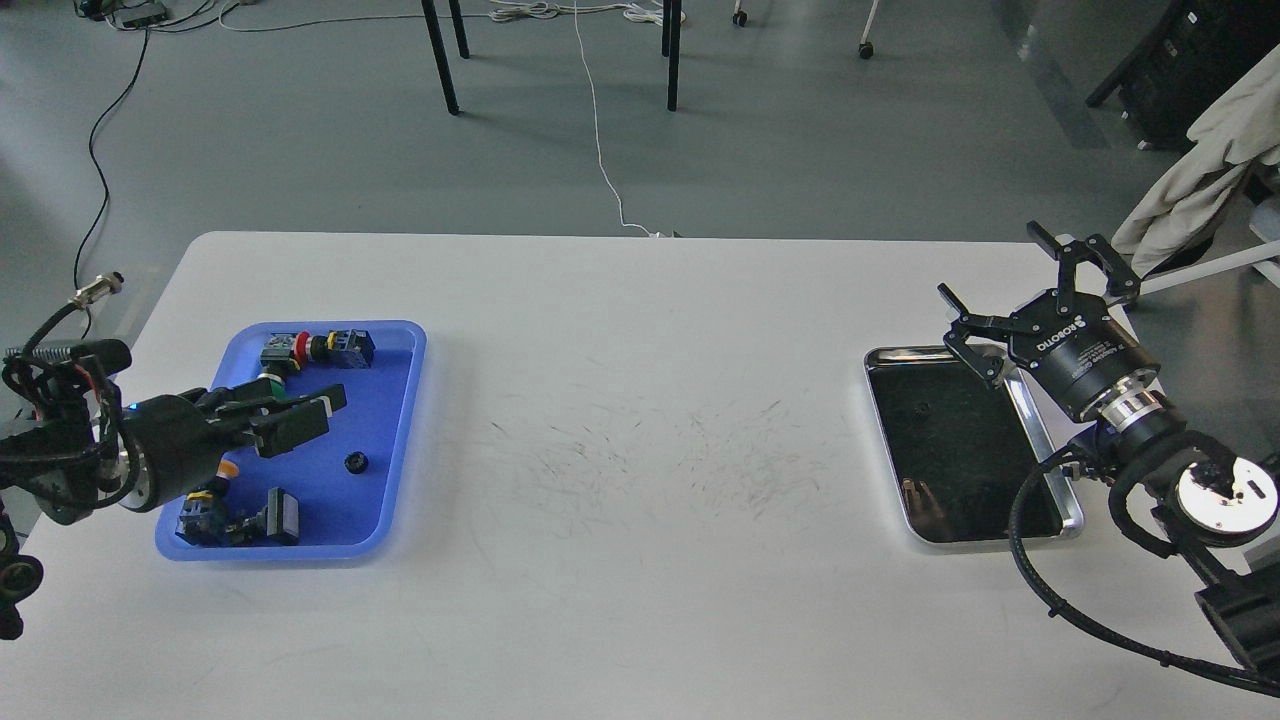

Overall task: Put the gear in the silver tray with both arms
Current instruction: 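Lower the left gripper into the blue tray and grasp another black gear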

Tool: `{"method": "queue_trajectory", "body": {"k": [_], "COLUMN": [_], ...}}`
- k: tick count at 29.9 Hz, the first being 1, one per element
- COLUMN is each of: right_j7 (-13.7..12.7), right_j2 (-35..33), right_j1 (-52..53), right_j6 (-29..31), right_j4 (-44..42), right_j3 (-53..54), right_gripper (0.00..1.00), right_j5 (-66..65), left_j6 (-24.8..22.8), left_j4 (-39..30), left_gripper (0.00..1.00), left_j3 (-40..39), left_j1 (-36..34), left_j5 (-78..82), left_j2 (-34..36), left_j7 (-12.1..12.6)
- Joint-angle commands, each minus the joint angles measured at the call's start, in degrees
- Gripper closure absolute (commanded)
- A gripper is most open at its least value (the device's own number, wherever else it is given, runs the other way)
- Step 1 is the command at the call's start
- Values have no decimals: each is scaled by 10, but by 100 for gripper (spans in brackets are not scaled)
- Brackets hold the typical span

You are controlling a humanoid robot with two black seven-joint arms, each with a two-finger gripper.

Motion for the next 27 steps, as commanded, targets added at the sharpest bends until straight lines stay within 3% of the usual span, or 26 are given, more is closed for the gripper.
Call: {"method": "queue_trajectory", "body": {"k": [1,6,11,27], "right_j7": [0,1,1,12], "right_j2": [1,1,0,-1], "right_j1": [0,-1,-2,-2], "right_j6": [0,0,0,0], "right_j4": [0,1,1,0], "right_j3": [-1,-1,-1,-14], "right_gripper": [3,3,3,4], "right_j5": [-1,-2,-2,-11], "left_j6": [2,44,54,131], "left_j4": [54,114,164,253], "left_gripper": [5,5,5,11], "left_j3": [-1,0,-1,67], "left_j1": [-1,-5,-8,-30], "left_j5": [54,121,146,147], "left_j2": [-30,-64,-98,-141], "left_j7": [-54,-115,-141,-143]}}
